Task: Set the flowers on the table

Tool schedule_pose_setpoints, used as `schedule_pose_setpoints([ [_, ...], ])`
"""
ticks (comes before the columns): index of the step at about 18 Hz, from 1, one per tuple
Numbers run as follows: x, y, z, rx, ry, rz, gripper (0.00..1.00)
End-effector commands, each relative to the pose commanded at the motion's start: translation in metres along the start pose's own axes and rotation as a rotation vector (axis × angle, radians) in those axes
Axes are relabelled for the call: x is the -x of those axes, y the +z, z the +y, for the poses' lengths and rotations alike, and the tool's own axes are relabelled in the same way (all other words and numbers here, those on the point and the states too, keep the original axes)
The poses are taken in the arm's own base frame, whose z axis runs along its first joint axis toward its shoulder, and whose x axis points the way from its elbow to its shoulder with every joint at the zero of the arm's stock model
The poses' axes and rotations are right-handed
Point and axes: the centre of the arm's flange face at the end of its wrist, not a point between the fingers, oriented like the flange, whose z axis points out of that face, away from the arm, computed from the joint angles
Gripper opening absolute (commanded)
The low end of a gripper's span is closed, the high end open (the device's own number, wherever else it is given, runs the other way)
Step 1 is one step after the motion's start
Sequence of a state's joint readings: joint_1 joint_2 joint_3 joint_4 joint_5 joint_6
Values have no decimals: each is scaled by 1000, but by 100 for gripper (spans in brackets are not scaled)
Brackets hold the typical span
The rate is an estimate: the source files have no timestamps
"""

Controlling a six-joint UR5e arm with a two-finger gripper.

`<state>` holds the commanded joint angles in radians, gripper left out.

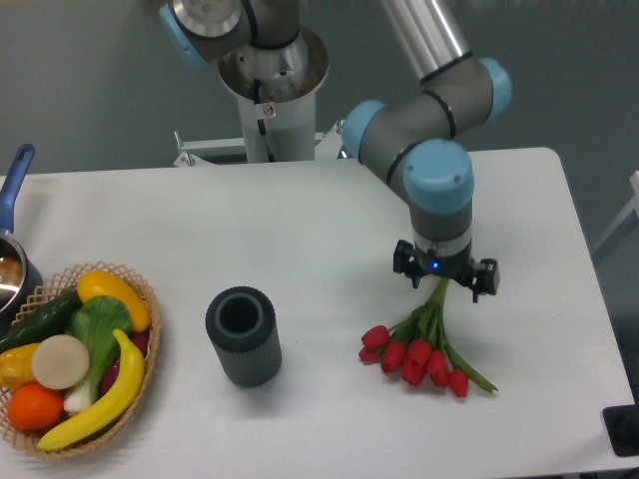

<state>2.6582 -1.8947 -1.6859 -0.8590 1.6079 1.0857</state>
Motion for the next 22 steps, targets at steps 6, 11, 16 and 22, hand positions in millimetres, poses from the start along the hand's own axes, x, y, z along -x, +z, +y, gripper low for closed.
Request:
schedule_pose_setpoints([
  [6,13,-77,69,-73,157,23,100],
  [11,30,-126,143,-141,253,50,100],
  [16,37,-145,186,-132,323,42,100],
  [22,41,-154,222,-122,394,54,100],
])
